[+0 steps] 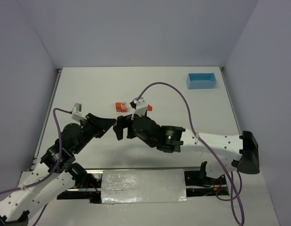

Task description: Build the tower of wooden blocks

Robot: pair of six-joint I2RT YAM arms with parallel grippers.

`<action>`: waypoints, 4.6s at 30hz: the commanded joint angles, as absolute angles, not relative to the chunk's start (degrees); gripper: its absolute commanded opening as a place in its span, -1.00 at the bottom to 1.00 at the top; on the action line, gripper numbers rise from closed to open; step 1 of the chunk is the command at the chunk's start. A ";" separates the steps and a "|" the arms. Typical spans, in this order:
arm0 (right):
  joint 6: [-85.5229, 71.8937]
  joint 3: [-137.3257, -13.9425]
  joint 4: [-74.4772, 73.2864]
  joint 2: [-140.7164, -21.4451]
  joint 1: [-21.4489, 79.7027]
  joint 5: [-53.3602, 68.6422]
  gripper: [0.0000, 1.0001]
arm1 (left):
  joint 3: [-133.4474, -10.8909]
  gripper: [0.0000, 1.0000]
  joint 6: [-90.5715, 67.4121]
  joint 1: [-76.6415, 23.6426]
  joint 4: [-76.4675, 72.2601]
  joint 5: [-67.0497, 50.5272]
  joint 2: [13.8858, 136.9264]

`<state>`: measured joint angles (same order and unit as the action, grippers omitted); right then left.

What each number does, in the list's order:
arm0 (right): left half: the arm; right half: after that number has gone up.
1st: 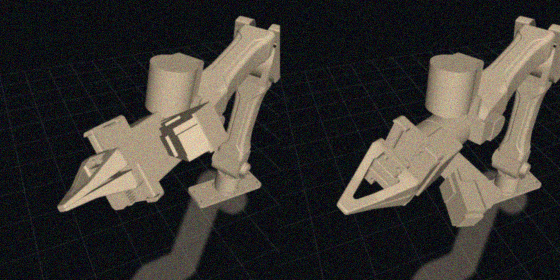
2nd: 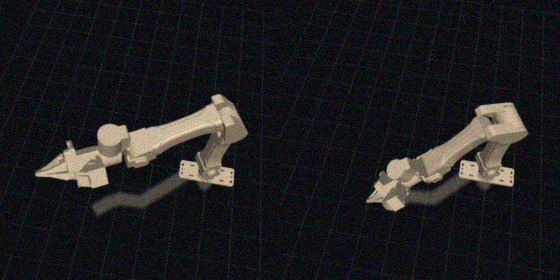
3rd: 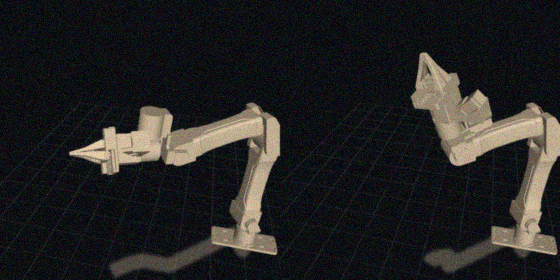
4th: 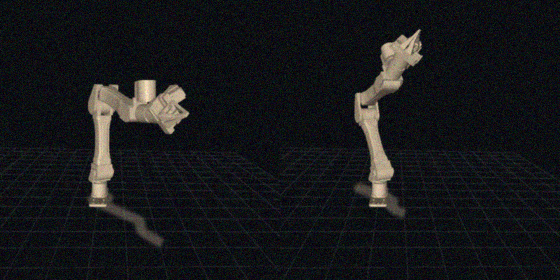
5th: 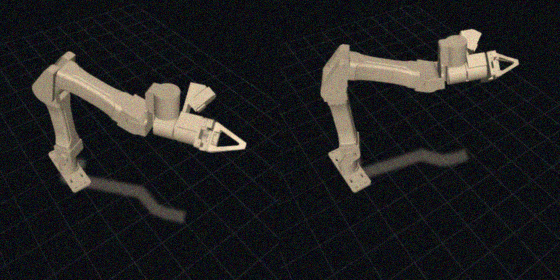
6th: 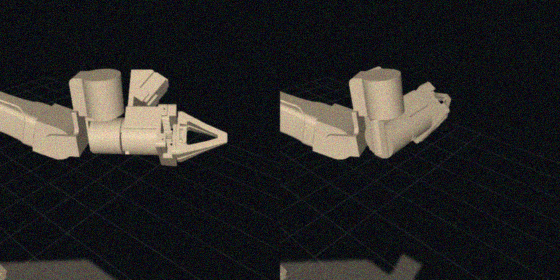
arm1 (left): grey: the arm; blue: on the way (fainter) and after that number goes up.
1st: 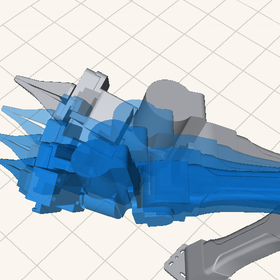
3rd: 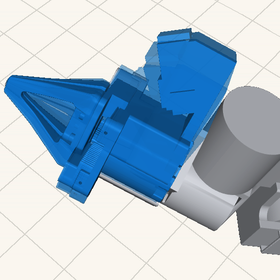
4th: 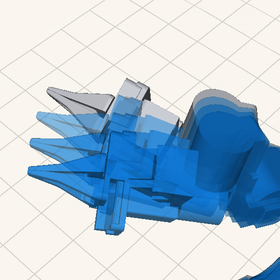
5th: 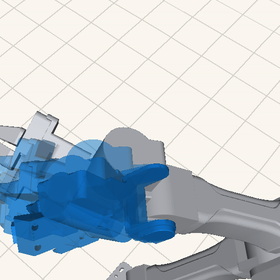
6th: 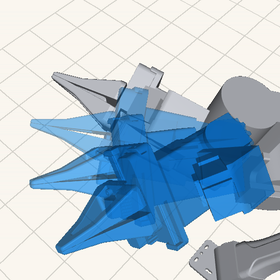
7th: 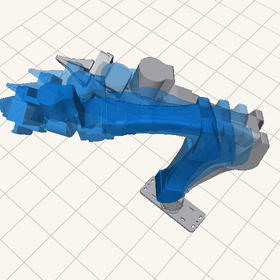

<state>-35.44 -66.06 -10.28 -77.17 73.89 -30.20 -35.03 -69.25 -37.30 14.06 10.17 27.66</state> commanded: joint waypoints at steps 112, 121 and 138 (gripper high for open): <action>-31.99 -112.32 -24.08 -127.79 54.93 -33.58 -0.35 | -53.17 0.99 -40.69 -37.44 48.96 47.46 28.39; -32.34 -115.66 -26.19 -130.34 54.76 -32.96 -0.31 | -53.17 0.99 -40.96 -37.44 49.04 47.64 27.95; -32.87 -115.40 -27.07 -131.22 54.49 -32.96 -0.25 | -53.09 0.99 -40.69 -37.44 48.96 47.37 28.04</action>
<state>-32.12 -113.21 -26.61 -131.22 54.61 -32.12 -53.10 -41.95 -37.43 50.92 47.27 28.53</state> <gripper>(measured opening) 0.679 0.995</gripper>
